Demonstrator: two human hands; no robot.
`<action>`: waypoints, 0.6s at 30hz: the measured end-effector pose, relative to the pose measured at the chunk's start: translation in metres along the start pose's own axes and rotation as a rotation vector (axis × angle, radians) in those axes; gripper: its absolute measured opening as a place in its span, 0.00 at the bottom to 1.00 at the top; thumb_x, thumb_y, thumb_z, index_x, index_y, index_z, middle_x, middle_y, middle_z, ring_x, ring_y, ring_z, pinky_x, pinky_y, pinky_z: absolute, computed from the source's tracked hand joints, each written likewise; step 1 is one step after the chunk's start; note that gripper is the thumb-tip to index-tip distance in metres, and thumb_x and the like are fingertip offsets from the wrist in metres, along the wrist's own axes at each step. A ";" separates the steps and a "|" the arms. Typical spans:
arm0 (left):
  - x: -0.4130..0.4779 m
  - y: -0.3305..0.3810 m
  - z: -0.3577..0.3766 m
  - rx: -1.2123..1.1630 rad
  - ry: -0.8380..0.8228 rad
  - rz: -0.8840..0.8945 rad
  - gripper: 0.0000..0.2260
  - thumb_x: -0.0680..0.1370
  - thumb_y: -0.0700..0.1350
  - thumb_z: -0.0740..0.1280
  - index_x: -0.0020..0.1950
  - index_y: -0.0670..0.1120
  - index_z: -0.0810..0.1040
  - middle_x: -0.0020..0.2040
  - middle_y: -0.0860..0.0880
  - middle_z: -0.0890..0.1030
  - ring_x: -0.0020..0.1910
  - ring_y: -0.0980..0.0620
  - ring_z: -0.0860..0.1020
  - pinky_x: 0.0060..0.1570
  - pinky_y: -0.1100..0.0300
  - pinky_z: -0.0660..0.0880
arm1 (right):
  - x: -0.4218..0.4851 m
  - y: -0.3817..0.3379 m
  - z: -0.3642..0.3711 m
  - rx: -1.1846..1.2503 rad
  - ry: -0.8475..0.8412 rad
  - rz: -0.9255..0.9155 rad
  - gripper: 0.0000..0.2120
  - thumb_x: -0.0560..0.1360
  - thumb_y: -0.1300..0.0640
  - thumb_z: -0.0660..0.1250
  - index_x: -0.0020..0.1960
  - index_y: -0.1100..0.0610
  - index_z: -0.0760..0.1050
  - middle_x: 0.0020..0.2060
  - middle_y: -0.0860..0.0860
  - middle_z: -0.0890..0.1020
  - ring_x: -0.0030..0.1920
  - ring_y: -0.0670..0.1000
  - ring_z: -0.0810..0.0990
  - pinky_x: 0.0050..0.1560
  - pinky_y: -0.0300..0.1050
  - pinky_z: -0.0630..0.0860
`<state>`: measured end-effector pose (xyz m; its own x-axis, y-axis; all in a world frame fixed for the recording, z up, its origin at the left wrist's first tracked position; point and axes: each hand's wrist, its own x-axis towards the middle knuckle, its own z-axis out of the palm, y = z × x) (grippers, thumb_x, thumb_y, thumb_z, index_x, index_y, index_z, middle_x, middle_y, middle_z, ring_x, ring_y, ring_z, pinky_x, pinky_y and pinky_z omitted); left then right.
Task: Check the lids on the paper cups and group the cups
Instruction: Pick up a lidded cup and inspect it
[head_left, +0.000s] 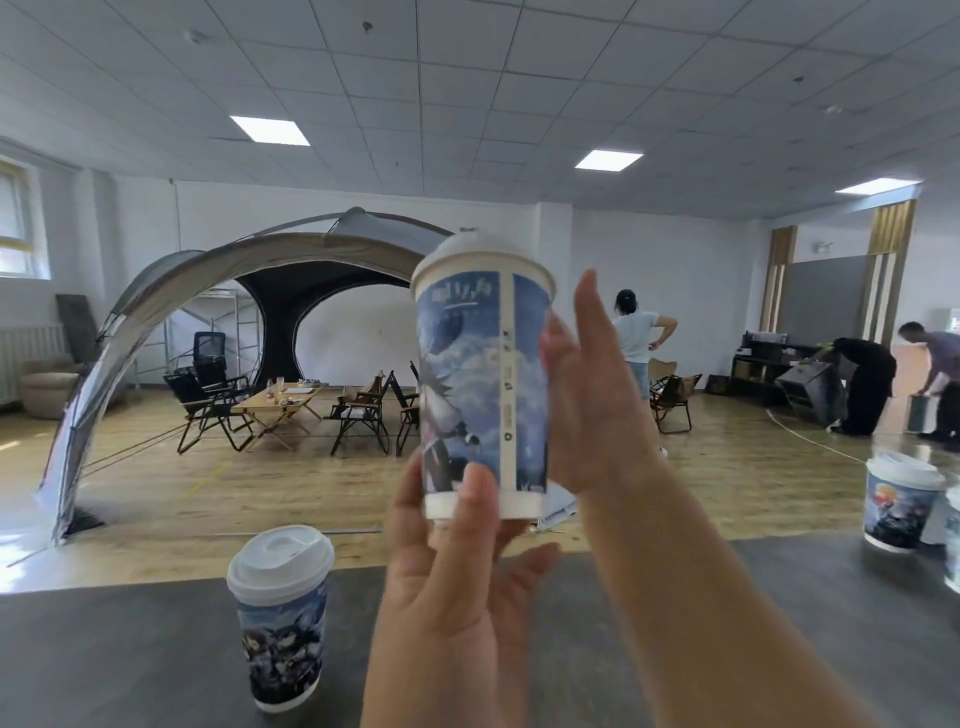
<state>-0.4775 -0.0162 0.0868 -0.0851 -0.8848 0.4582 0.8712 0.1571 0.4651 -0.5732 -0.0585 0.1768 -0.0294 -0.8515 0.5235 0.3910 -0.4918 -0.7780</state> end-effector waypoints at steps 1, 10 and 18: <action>0.005 -0.001 0.002 0.057 0.070 0.048 0.31 0.51 0.48 0.84 0.51 0.56 0.79 0.40 0.51 0.85 0.33 0.54 0.82 0.25 0.60 0.76 | 0.002 -0.002 -0.002 0.007 -0.025 0.023 0.37 0.69 0.30 0.64 0.69 0.53 0.72 0.69 0.63 0.72 0.70 0.63 0.71 0.70 0.67 0.65; 0.022 0.021 0.004 0.035 0.060 -0.205 0.41 0.45 0.57 0.84 0.57 0.52 0.81 0.44 0.45 0.85 0.36 0.48 0.84 0.29 0.52 0.80 | 0.021 -0.012 0.009 0.079 -0.006 0.115 0.25 0.77 0.40 0.60 0.52 0.61 0.83 0.45 0.58 0.85 0.43 0.56 0.85 0.45 0.52 0.83; 0.034 0.054 -0.010 -0.087 -0.074 -0.275 0.40 0.36 0.49 0.85 0.47 0.45 0.85 0.45 0.37 0.84 0.35 0.42 0.84 0.28 0.51 0.80 | 0.033 0.005 0.034 0.091 -0.097 0.160 0.28 0.77 0.37 0.55 0.47 0.56 0.85 0.47 0.56 0.86 0.46 0.56 0.86 0.48 0.53 0.82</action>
<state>-0.4281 -0.0420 0.1198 -0.3561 -0.8542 0.3790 0.8484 -0.1256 0.5142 -0.5413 -0.0831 0.2019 0.1271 -0.8938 0.4300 0.4654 -0.3291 -0.8216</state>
